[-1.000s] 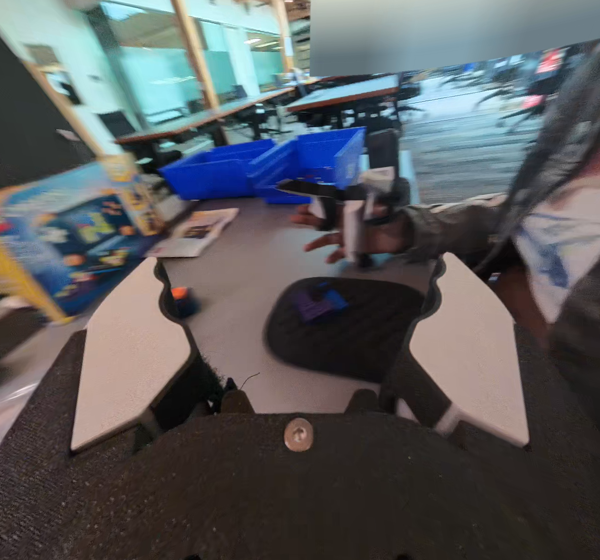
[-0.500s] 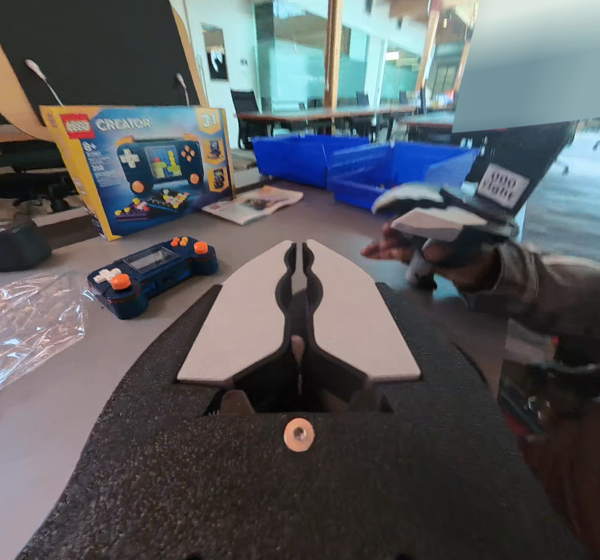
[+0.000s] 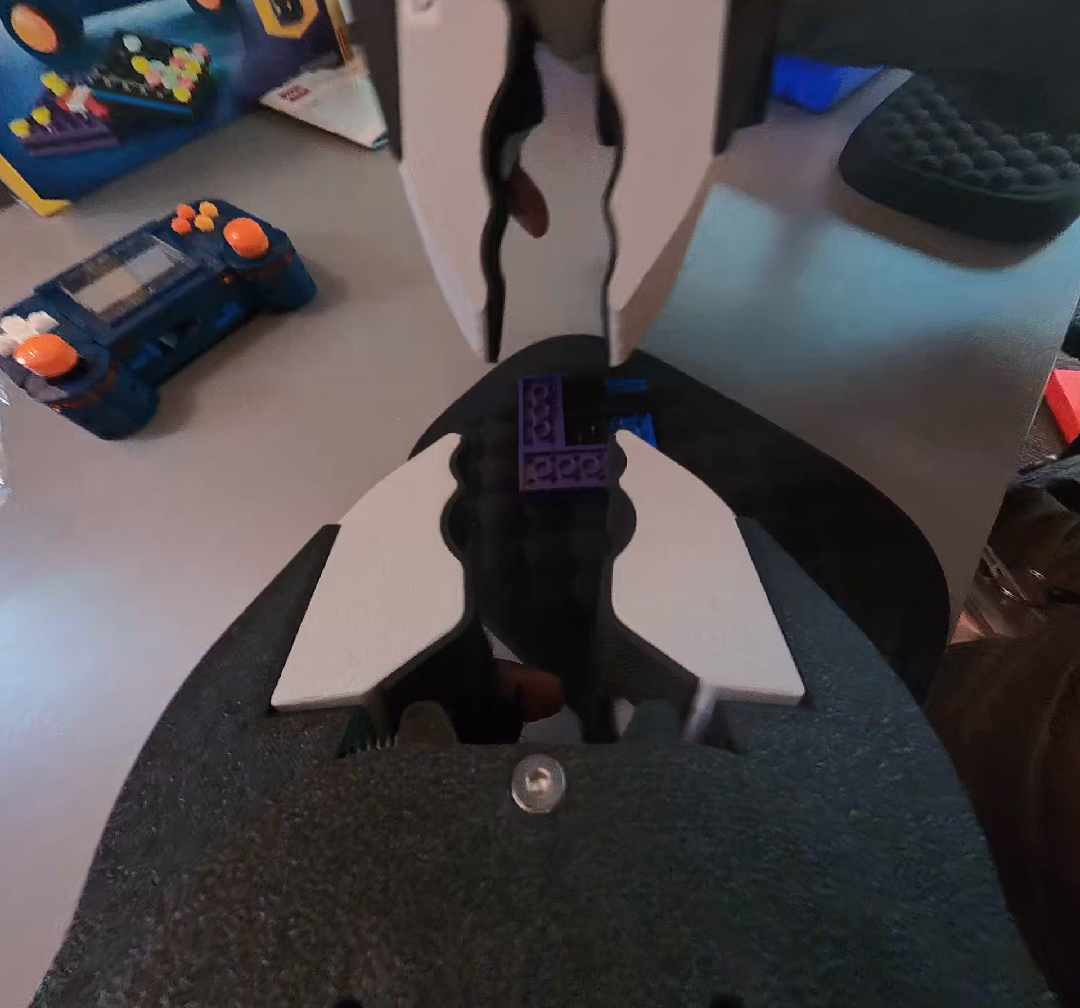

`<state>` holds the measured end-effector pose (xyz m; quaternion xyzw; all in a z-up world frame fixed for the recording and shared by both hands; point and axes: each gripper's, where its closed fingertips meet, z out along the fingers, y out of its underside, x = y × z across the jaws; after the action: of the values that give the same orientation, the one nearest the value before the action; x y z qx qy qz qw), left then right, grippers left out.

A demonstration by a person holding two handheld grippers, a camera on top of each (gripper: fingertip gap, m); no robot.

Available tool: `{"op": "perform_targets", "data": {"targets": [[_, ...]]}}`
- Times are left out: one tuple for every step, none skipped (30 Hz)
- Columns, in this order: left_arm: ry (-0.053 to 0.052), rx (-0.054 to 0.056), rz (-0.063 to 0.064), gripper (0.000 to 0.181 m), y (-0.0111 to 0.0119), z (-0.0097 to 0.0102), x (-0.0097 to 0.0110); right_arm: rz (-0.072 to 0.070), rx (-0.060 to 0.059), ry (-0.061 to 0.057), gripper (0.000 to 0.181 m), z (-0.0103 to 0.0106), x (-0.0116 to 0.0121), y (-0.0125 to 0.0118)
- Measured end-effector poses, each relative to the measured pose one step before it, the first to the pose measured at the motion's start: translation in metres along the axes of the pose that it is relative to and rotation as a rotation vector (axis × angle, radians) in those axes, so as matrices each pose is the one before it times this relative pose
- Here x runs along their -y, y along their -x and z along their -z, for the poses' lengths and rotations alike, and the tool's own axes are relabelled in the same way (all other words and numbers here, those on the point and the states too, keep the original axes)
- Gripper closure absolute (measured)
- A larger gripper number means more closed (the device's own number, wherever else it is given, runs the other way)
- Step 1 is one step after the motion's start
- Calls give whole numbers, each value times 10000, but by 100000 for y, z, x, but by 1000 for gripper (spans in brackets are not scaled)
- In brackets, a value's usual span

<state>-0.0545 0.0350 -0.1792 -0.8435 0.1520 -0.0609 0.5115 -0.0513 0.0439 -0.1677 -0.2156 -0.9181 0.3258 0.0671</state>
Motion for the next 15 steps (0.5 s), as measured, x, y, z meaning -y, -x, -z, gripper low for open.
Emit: {"op": "perform_targets", "data": {"targets": [[131,56,32,139,54,-102,-304,-234,390,634,150,-649,-616,-344],[74,71,-72,141,70,-96,-237,-95,306,417,152,-502,-322,-261],[-93,-32,-90,143,-90,-35,32,-30,231,197,152,-425,-61,-179],[-36,-37,-63,146,-66,4,35,-18,225,156,151,-390,-20,-27],[19,7,-50,149,22,-16,-18,-18,170,267,152,-381,-175,45],[18,-51,-67,152,-58,-39,-26,14,179,357,157,-360,-316,208],[52,-24,-75,155,-31,-79,-68,-11,186,47,164,-171,151,336],[84,-96,-75,159,-127,-80,-105,87,-114,113,164,-53,-1,27],[40,-128,-25,161,-140,-42,-13,63,-218,76,164,44,-19,15],[37,-51,63,161,25,-45,-20,79,-285,39,164,30,-65,-6],[72,-30,154,166,102,-68,-91,103,-388,-4,164,39,-20,-23],[119,201,256,173,474,-93,-193,75,-448,-9,164,11,-44,40],[37,-198,175,174,-56,-125,-51,101,-532,5,164,16,-95,46],[32,-112,80,174,-36,-83,-3,147,-523,-21,164,99,-31,86],[24,-3,-122,174,-30,-59,-18,105,-507,-18,164,106,-25,52]]}}
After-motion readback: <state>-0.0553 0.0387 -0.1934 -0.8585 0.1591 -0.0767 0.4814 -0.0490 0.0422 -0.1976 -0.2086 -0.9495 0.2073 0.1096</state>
